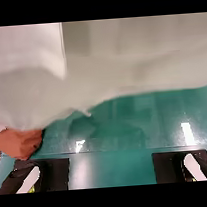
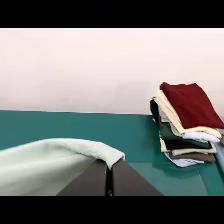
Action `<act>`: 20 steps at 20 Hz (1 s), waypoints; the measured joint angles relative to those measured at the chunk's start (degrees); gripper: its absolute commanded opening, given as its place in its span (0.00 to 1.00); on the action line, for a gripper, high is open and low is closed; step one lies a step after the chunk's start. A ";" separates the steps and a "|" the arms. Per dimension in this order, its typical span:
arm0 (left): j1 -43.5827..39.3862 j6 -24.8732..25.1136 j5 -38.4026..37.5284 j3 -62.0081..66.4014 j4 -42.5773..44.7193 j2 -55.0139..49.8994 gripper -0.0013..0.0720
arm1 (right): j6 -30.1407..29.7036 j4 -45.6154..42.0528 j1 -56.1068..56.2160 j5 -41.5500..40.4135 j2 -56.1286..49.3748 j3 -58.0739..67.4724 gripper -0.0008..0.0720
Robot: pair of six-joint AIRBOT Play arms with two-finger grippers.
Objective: Fold the shirts.
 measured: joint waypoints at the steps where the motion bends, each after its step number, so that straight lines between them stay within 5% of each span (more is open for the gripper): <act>1: 0.00 -0.11 -0.07 -0.59 -0.44 -0.02 0.05 | 0.37 0.02 -1.03 0.42 0.20 -0.87 0.03; 6: -0.02 -0.22 -0.46 -16.55 -1.62 -1.66 0.05 | 1.53 0.20 -1.42 6.56 -6.49 -3.76 0.03; 13: -0.39 2.34 -0.48 -40.44 -1.64 -18.62 0.05 | 3.48 -8.57 12.83 19.54 -33.16 -4.48 0.03; 20: -5.88 5.51 15.04 -43.23 -2.25 -39.45 0.05 | 4.46 -11.61 18.73 10.49 -55.30 -4.48 0.03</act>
